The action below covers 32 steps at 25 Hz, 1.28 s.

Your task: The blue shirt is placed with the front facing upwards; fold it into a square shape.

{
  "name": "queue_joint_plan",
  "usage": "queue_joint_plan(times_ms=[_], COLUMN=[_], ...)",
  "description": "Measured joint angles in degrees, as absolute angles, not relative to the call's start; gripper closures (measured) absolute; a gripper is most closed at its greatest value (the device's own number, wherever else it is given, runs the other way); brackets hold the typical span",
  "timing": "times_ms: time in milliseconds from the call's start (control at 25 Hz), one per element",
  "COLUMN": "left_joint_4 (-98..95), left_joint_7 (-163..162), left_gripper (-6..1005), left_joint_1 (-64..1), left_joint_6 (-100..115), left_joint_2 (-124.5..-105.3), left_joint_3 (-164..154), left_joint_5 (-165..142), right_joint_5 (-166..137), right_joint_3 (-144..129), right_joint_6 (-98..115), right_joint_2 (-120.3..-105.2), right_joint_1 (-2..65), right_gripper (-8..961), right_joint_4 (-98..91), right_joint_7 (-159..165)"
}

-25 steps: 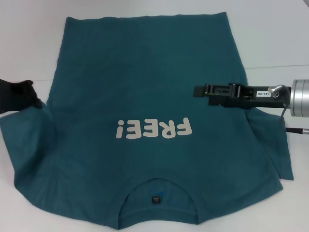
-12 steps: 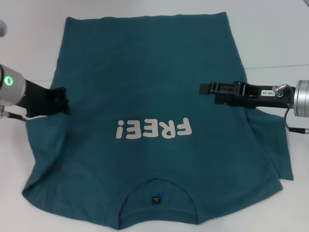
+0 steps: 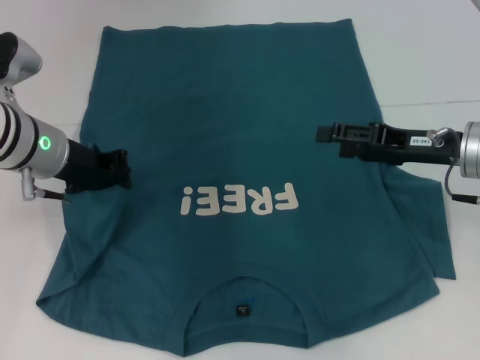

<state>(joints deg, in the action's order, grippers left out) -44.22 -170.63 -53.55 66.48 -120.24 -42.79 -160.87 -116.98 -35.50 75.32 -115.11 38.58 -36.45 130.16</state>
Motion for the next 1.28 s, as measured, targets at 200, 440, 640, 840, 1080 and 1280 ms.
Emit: queue_joint_plan(times_ms=[200,440,640,840,1080,1280], left_joint_4=[-43.34,-44.37,-46.49,-48.04,-56.63,-55.21], left_joint_7=[-170.54,-167.46,-165.43,-164.92,-165.79,-167.87], left_gripper=[987,980,882,700,419,330], left_joint_1=[-54.02,-54.09,-53.34,-51.9,-44.95,-41.99], left_joint_6=[66.01,67.18,68.62,69.86,70.91,70.79], left_joint_2=[-120.51,-121.15,-121.91,-121.81,-122.45,-121.18], left_joint_3=[-42.49,-43.35,-44.28,-44.37,-44.14,-43.63], left_joint_5=[-160.38,-157.99,-156.53,-154.35,-150.45,-150.16], right_joint_5=[-116.98,-116.98,-116.98,-116.98,-116.98,-116.98], right_joint_3=[-35.37,-34.34,-33.94,-33.91,-33.91,-33.59], right_joint_6=[74.8,74.41,74.36,73.96,73.86,73.86], right_joint_2=[-115.06,-114.9,-114.79,-114.76,-114.77,-114.79], right_joint_1=[38.58,38.58,38.54,38.5,38.14,37.87], right_gripper=[38,38,39,39,38,38], right_joint_4=[-36.45,-36.46,-36.47,-36.44,-36.33,-36.3], right_joint_7=[130.18,130.18,130.27,130.28,130.17,130.13])
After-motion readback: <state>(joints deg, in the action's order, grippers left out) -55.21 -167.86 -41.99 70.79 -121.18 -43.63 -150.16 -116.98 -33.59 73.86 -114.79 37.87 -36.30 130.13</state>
